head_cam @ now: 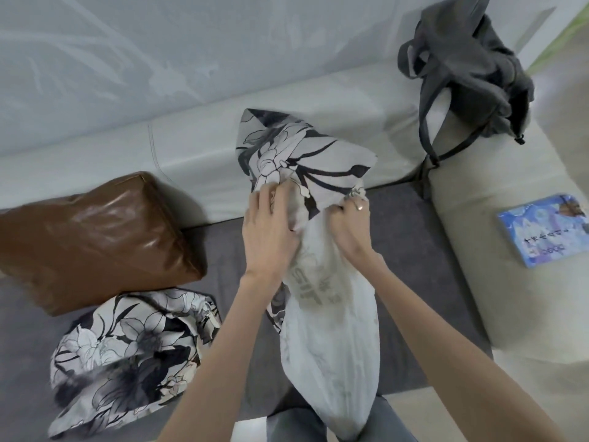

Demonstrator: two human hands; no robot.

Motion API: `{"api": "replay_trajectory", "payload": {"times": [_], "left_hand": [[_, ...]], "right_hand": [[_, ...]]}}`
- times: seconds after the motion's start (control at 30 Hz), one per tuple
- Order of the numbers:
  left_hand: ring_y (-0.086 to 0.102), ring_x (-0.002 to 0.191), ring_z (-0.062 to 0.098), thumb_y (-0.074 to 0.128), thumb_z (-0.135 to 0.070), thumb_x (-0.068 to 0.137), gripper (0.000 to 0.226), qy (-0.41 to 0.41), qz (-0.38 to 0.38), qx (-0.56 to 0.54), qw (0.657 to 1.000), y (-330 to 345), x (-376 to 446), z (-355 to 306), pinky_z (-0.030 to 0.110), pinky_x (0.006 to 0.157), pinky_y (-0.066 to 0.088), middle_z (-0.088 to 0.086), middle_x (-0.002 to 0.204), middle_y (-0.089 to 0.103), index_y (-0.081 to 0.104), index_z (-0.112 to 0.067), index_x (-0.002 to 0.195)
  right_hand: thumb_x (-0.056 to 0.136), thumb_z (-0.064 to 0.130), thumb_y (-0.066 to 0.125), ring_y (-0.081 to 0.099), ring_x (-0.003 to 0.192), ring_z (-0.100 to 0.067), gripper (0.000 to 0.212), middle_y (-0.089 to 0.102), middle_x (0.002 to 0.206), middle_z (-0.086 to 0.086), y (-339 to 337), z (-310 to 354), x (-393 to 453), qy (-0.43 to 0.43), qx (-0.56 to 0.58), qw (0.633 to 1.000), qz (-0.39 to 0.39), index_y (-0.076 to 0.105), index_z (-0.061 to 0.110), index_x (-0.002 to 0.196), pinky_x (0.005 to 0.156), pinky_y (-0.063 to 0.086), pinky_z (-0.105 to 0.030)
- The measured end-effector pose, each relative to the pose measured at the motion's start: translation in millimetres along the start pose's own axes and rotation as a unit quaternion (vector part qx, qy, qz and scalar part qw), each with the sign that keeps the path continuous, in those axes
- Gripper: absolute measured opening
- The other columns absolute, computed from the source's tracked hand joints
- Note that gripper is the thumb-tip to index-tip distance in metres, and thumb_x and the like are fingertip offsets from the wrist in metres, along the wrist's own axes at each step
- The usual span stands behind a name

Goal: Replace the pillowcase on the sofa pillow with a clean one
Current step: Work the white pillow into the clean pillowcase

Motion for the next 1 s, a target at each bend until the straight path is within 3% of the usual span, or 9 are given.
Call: {"api": "replay_trajectory", "payload": {"times": [0.13,0.2,0.3,0.4,0.5,0.6,0.67,0.77,1.0], "left_hand": [[0.045,0.105,0.029,0.062,-0.004,0.062,0.068,-0.087,-0.008,-0.074,0.993,30.6,-62.2,15.0,0.038,0.081,0.045,0.004,0.124,0.045,0.043,-0.019,0.126],[0.047,0.104,0.03,0.063,-0.012,0.07,0.06,-0.187,0.059,-0.082,0.977,52.1,-90.5,38.7,0.041,0.076,0.048,0.004,0.122,0.048,0.044,-0.019,0.126],[0.057,0.094,0.038,0.054,-0.012,0.079,0.035,-0.271,0.183,-0.082,0.942,80.2,-106.4,60.4,0.039,0.064,0.043,0.012,0.103,0.06,0.051,-0.014,0.114],[0.059,0.087,0.043,0.051,-0.004,0.075,0.027,-0.259,0.253,-0.072,0.93,98.3,-105.2,56.8,0.036,0.065,0.038,0.018,0.089,0.065,0.06,-0.012,0.099],[0.059,0.086,0.04,0.049,0.001,0.07,0.031,-0.241,0.271,-0.086,0.928,113.8,-109.8,43.7,0.032,0.063,0.035,0.014,0.086,0.065,0.062,-0.015,0.094],[0.06,0.084,0.036,0.048,0.002,0.065,0.038,-0.215,0.276,-0.109,0.93,126.9,-115.0,24.3,0.031,0.062,0.039,0.01,0.085,0.067,0.062,-0.019,0.093],[0.061,0.083,0.033,0.05,0.0,0.064,0.04,-0.198,0.282,-0.119,0.931,135.4,-117.9,6.7,0.032,0.064,0.046,0.006,0.087,0.067,0.064,-0.022,0.094],[0.061,0.077,0.028,0.053,-0.001,0.066,0.034,-0.156,0.284,-0.131,0.937,153.0,-127.3,-20.2,0.03,0.057,0.043,-0.001,0.082,0.065,0.061,-0.024,0.09],[0.056,0.097,0.029,0.06,0.01,0.064,0.057,-0.076,0.272,-0.074,0.956,192.0,-180.9,-20.5,0.037,0.074,0.046,0.005,0.106,0.063,0.058,-0.011,0.118]], "right_hand": [[0.062,0.008,0.038,0.036,0.071,-0.017,0.03,0.038,0.07,0.02,-24.6,20.8,37.3,0.003,0.039,0.995,-0.095,0.032,0.038,0.061,0.074,0.028,-0.025],[0.07,0.011,0.039,0.047,0.081,-0.023,0.016,0.053,0.082,0.003,-32.7,9.0,63.4,0.063,-0.031,0.99,-0.12,0.051,0.021,0.07,0.08,0.035,-0.029],[0.079,0.004,0.041,0.048,0.09,-0.022,0.015,0.053,0.091,-0.009,-37.4,-22.5,81.5,0.107,-0.104,0.988,-0.027,0.053,0.011,0.084,0.093,0.044,-0.039],[0.084,0.021,0.046,0.05,0.085,-0.017,0.014,0.052,0.092,0.001,-55.5,-75.0,34.4,0.131,-0.075,0.986,0.077,0.053,0.021,0.096,0.08,0.045,-0.035],[0.081,0.056,0.059,0.048,0.069,-0.002,0.023,0.051,0.079,0.01,-98.2,-142.2,-63.4,0.171,0.0,0.985,0.027,0.054,0.043,0.099,0.065,0.047,-0.03],[0.077,0.046,0.073,0.034,0.137,-0.011,0.091,0.03,0.152,0.007,-110.4,-216.2,-159.4,0.31,0.017,0.948,0.07,0.018,0.037,0.148,0.11,0.037,-0.042],[0.076,0.037,0.077,0.021,0.144,-0.018,0.104,0.014,0.159,0.004,-104.5,-258.1,-200.8,0.416,-0.008,0.905,0.094,0.006,0.032,0.151,0.114,0.029,-0.046],[0.078,0.033,0.076,0.029,0.14,-0.027,0.096,0.024,0.156,-0.006,-100.8,-296.3,-220.3,0.486,-0.007,0.873,0.042,0.014,0.022,0.151,0.111,0.033,-0.044],[0.08,0.03,0.074,0.045,0.126,-0.024,0.074,0.044,0.14,-0.007,-129.4,-347.5,-193.2,0.442,-0.059,0.895,-0.026,0.034,0.019,0.142,0.1,0.041,-0.037]]}}
Point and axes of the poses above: each hand's wrist, its own x-axis towards the middle knuckle, its own y-axis out of the palm, z = x × y, the point moved 5 cm from there along x, towards the middle knuckle
